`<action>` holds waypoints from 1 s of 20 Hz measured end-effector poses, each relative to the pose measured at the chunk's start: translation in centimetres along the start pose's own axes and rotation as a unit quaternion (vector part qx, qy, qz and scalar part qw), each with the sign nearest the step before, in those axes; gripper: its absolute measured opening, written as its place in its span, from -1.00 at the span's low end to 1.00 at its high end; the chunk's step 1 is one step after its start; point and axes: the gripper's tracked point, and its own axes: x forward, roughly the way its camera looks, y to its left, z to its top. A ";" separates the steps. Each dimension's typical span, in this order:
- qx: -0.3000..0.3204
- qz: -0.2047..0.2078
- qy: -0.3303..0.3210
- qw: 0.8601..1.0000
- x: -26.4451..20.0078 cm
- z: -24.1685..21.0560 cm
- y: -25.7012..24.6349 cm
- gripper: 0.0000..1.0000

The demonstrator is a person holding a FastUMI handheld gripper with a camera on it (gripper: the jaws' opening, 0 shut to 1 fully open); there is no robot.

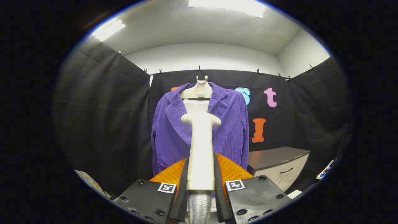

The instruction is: Iron the clothes twice with a garment steamer, once on the left side and once on the right side.

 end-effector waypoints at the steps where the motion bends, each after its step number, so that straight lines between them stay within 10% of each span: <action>1: 0.002 0.003 -0.003 1.000 0.4 0.7 1.1 -0.11; 20: -0.017 -0.020 -0.005 1.000 8.6 0.5 9.6 -0.11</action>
